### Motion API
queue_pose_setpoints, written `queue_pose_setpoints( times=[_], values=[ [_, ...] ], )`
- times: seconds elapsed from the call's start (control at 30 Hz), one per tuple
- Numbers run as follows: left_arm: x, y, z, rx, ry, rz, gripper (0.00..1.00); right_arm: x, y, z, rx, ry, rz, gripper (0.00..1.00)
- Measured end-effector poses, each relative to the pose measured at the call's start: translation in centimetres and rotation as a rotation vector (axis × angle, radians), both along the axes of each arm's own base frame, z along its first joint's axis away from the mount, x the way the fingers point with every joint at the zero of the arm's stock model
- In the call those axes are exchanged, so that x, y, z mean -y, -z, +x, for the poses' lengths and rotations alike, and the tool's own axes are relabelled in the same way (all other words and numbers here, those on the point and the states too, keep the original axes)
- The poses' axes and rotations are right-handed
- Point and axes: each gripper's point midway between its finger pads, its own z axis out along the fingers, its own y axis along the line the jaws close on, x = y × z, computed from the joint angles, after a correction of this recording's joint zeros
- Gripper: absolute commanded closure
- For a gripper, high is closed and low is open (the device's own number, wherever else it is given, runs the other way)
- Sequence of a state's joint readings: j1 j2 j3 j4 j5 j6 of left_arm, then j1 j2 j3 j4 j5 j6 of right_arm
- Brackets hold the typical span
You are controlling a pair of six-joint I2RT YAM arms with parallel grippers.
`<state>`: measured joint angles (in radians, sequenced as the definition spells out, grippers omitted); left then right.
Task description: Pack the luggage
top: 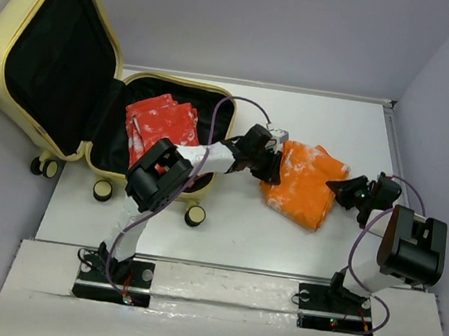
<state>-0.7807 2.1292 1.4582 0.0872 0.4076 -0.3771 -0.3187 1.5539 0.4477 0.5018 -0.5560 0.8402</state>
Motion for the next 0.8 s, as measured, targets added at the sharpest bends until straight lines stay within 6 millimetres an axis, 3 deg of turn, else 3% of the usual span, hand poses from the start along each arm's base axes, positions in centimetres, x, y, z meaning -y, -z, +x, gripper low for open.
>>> queue_pose_setpoints(
  times=[0.17,0.27,0.47,0.63,0.7,0.8],
  values=[
    [-0.6,-3.4,-1.2,0.010,0.004,0.003,0.94,-1.5,-2.7,-0.5,0.049,-0.046,0.013,0.93],
    [-0.8,-6.7,-1.3,0.040,0.002,-0.030,0.94,-2.5,-5.2,-0.7,0.088,-0.078,0.009,0.93],
    [-2.1,-11.6,-0.4,0.087,-0.020,-0.077,0.94,-4.5,-12.2,0.1,0.216,-0.138,-0.030,0.93],
    [-5.4,-15.6,1.7,0.123,-0.076,-0.081,0.94,-8.1,-17.7,1.8,0.299,-0.209,-0.050,0.93],
    [-7.6,-17.9,2.7,0.151,-0.110,-0.080,0.94,-10.0,-19.4,2.6,0.328,-0.242,-0.052,0.93],
    [-12.9,-22.0,4.2,0.204,-0.213,-0.093,0.94,-14.5,-21.8,4.6,0.359,-0.305,-0.044,0.93]
  ],
)
